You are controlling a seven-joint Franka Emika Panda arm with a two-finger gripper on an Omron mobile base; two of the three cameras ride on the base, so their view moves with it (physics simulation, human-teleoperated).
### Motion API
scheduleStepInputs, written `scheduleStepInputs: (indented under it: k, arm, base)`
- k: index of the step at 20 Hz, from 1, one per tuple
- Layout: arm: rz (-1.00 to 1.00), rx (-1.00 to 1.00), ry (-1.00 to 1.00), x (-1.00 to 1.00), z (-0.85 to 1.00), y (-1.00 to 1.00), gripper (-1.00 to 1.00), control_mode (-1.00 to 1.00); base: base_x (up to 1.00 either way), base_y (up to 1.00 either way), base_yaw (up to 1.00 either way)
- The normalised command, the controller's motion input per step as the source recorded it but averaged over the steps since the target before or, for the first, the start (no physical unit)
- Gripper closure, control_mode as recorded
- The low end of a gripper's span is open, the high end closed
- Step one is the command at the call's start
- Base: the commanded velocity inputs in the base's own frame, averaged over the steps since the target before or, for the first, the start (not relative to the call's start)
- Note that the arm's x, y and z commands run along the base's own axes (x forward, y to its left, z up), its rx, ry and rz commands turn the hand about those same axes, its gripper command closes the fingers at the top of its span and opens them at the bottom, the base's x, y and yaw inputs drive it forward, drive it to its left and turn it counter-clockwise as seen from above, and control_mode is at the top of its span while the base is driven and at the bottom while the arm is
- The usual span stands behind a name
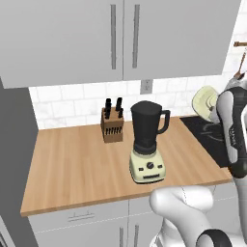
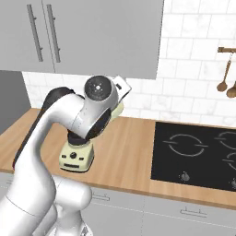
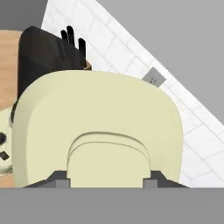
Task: Close the lid blender by securely placing the lid on top.
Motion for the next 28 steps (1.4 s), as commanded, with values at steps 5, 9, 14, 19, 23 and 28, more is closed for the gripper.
scheduleStepInputs:
  k: [5, 9, 14, 19, 23, 28]
  arm:
    - [-0.03, -0.25, 0.46, 0.19, 0.94, 0.93, 1.00, -1.00]
    - [-0.03, -0.14, 0.31, 0.13, 0.27, 0.69, 1.00, -1.00]
    - [0.01, 0.00, 0.00, 0.01, -0.07, 0.21, 1.00, -1.00]
    - [0.00, 0.05, 0.00, 0.20, -0.22, 0.16, 1.00, -1.00]
    - [0.00, 0.10, 0.08, 0.35, -0.16, 0.25, 1.00, -1.00]
    - [-0.04, 0.10, 0.12, 0.26, -0.22, 0.29, 1.00, -1.00]
  base:
    - [0.00, 0.00, 0.00]
    - [0.00, 0.00, 0.00]
    - [0.00, 0.00, 0.00]
    - [0.00, 0.00, 0.00]
    - [0.00, 0.00, 0.00]
    - [0.00, 0.00, 0.00]
